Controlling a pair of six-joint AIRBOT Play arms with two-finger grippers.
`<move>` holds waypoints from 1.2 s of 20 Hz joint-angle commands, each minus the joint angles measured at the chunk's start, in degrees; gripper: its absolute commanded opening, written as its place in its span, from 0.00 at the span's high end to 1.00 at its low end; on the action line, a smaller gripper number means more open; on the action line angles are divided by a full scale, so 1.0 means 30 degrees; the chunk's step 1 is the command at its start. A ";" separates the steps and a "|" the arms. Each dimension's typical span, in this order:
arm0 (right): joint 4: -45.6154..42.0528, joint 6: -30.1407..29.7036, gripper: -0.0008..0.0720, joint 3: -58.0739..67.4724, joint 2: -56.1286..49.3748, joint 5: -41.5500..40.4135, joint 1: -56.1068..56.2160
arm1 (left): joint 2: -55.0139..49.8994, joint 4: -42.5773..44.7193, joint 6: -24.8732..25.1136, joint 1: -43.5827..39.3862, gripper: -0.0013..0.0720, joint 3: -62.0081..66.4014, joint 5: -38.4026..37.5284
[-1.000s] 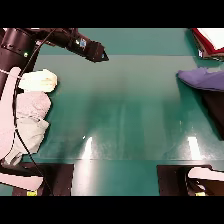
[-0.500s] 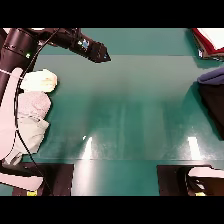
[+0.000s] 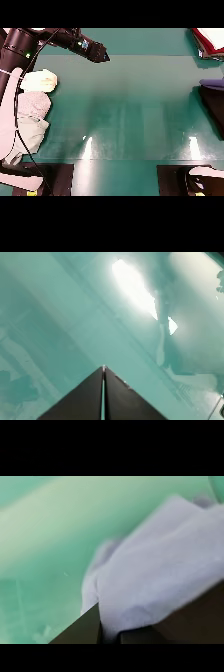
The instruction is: Fold the shirts.
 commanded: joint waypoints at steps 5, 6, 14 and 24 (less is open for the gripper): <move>-0.7453 0.2346 0.38 -0.5705 0.2594 0.0889 -0.2812 | -0.0015 0.0350 0.0481 0.0007 0.95 0.0000 -0.0015; -0.7584 0.2331 0.36 -0.6433 0.2871 0.0911 -0.3330 | -0.0015 0.0342 0.0481 0.0000 0.95 0.0000 -0.0007; -0.0277 0.2317 0.37 -0.9843 0.3599 0.0969 -0.2790 | -0.0015 0.0342 0.0474 0.0007 0.95 0.0000 0.0022; 0.0437 0.2266 0.97 -1.0054 0.3599 0.0291 0.8947 | -0.0015 0.0189 0.0401 0.0007 0.95 0.0007 -0.0495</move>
